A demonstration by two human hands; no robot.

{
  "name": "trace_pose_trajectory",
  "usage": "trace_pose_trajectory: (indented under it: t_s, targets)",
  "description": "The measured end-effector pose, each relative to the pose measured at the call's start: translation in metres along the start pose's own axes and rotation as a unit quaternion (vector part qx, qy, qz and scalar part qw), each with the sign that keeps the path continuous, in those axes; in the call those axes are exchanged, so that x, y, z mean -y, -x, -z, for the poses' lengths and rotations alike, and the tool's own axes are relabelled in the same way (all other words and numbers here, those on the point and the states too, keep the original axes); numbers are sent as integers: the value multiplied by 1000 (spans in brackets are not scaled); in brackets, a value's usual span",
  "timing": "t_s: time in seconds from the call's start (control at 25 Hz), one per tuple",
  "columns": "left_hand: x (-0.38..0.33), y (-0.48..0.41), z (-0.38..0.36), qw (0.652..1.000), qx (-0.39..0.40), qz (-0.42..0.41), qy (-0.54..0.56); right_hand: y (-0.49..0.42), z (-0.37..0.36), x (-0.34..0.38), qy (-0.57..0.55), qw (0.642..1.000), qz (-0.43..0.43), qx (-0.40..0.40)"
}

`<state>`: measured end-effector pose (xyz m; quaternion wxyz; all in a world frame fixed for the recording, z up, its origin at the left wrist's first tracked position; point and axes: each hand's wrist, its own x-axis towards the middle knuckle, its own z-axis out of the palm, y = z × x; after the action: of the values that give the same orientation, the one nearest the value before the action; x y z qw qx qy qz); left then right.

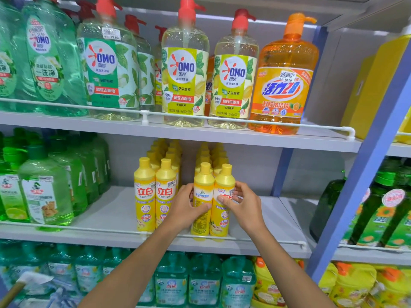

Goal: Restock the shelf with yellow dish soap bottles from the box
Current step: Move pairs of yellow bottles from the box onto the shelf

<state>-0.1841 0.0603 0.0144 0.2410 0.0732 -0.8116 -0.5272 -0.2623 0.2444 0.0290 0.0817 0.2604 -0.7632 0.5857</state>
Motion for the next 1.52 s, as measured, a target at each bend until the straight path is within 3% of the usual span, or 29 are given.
trace_pose_trajectory:
  t_s: [0.08, 0.16, 0.28, 0.52, 0.72, 1.04, 1.28, 1.52]
  targets:
    - [2, 5, 6, 997, 63, -4, 47, 0, 1, 1, 1, 1000, -1, 5]
    - [4, 7, 11, 995, 75, -14, 56, -1, 1, 2, 2, 1000, -3, 5]
    - [4, 6, 9, 998, 41, -9, 37, 0, 0, 3, 0, 1000, -7, 5]
    - [2, -5, -6, 992, -34, 5, -125, 2, 0, 4, -5, 1000, -13, 16]
    - [6, 7, 4, 1000, 16, 0, -19, 4, -3, -3, -4, 1000, -20, 11]
    - [1, 12, -10, 997, -64, 23, -32, 21, -3, -22, -1, 998, -36, 58]
    - [12, 16, 3, 997, 35, 35, 64, 24, -7, -26, 4, 998, -42, 44]
    - [11, 16, -10, 999, -43, 17, -19, 27, -20, -31, 14, 999, -45, -9]
